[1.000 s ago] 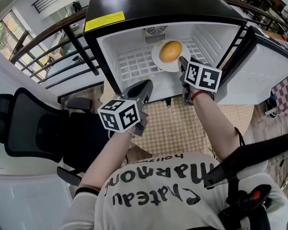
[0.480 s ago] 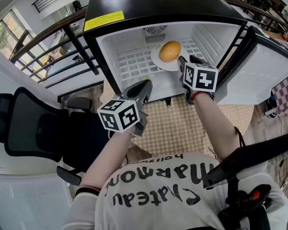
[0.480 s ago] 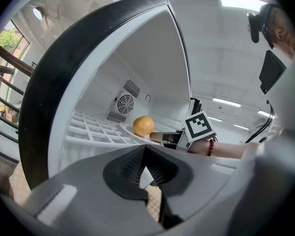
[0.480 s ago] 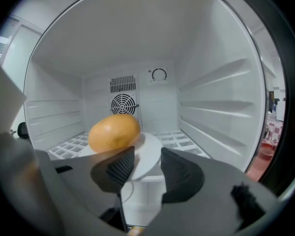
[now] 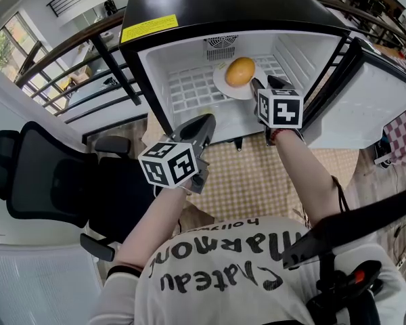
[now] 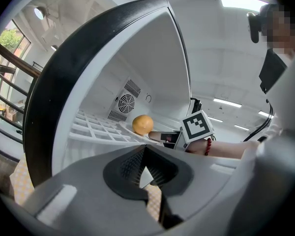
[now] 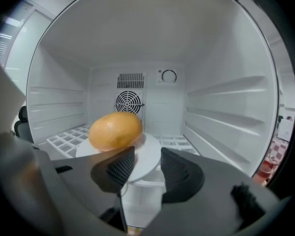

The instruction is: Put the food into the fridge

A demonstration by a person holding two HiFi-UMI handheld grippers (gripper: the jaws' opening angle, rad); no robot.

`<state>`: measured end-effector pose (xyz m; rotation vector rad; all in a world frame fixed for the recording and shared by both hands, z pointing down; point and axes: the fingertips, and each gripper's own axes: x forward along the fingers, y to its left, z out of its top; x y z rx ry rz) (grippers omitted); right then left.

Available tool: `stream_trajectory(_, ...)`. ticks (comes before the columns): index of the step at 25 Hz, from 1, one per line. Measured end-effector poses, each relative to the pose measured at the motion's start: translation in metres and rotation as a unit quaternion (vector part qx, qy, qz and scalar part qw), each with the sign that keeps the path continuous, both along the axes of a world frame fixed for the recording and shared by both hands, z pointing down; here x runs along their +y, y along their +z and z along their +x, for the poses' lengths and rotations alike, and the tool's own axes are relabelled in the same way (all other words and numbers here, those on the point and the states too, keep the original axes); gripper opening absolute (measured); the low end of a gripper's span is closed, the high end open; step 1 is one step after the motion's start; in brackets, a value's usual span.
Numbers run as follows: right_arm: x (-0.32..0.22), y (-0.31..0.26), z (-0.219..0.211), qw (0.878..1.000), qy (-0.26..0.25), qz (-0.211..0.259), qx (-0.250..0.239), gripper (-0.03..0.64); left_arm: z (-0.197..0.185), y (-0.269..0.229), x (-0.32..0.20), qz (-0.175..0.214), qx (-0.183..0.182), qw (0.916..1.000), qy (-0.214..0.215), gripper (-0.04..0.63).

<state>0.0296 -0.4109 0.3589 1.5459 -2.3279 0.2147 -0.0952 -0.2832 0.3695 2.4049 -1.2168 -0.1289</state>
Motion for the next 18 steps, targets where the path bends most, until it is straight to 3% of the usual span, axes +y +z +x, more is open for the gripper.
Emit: stream_trajectory(18, 0.0018, -0.0045, -0.004, 1.0, -0.012, 0.002, -0.026, 0.178, -0.0029, -0.003, 0.0035, 0.003, 0.003, 1.0, 0.002, 0.006)
